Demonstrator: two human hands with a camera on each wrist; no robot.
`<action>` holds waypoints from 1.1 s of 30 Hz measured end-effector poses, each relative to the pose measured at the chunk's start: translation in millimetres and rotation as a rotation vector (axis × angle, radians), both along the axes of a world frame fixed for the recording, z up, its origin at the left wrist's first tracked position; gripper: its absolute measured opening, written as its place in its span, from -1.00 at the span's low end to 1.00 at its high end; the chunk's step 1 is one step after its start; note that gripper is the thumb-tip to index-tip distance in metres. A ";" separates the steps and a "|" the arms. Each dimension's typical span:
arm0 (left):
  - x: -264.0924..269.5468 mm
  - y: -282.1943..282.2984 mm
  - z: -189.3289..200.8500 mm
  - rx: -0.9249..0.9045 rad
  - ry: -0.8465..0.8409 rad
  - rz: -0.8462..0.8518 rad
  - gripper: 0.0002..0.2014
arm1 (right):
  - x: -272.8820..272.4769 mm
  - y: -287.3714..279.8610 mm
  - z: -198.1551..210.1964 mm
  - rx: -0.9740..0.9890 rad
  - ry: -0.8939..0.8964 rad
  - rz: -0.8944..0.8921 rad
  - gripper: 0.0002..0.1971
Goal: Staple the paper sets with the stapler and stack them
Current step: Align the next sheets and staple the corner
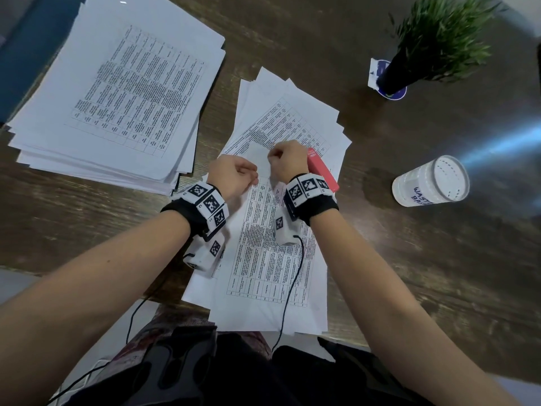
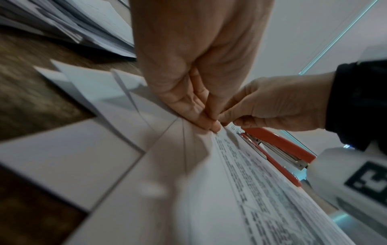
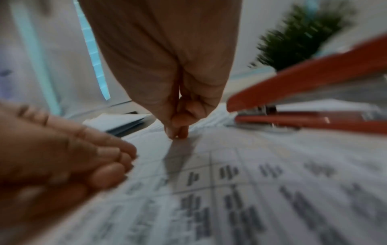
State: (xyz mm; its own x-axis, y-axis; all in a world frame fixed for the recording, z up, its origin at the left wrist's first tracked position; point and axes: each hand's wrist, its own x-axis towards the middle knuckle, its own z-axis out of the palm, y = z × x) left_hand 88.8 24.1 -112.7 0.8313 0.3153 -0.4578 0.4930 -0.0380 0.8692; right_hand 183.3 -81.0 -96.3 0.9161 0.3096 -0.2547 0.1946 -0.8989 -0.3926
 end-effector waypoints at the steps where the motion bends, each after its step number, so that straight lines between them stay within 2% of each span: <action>1: 0.6 0.0 -1.1 0.011 0.004 -0.006 -0.87 | -1.4 -2.3 1.2 0.073 0.005 -0.057 -0.81; 3: 3.3 2.3 -2.5 0.042 0.014 -0.067 -0.88 | -6.1 -5.6 2.5 0.149 0.010 -0.112 -0.83; 6: 11.9 6.5 4.5 0.123 0.052 -0.189 -0.90 | -10.3 -3.8 0.5 0.053 -0.056 -0.055 -0.83; 9: 24.5 11.0 15.4 0.209 0.074 -0.195 -0.90 | -10.0 2.8 -1.3 -0.059 -0.107 0.022 -0.84; 12: 35.2 14.1 22.4 0.288 0.046 -0.127 -0.95 | -8.0 7.1 -0.4 -0.076 -0.064 0.024 -0.84; 15: 43.1 14.0 22.1 0.383 0.055 -0.116 -0.85 | -6.0 3.2 1.7 -0.019 -0.003 -0.026 -0.84; 17: 47.0 13.3 19.8 0.381 0.082 -0.110 -0.79 | -5.2 -3.1 2.2 0.071 0.023 -0.065 -0.86; 21: 50.5 10.9 17.8 0.385 0.103 -0.115 -0.55 | -9.8 -12.1 1.5 0.231 0.014 -0.174 -0.89; 27: 53.8 11.1 19.5 0.369 0.132 -0.134 -0.57 | -11.1 -8.5 4.5 0.361 0.031 -0.255 -0.87; 30: 54.9 11.7 19.3 0.360 0.132 -0.103 -0.62 | -7.9 -9.2 13.9 0.379 -0.071 -0.293 -0.87; 33: 51.8 8.3 23.5 0.338 0.073 -0.058 -0.74 | -5.7 -23.1 23.0 0.370 -0.143 -0.322 -0.89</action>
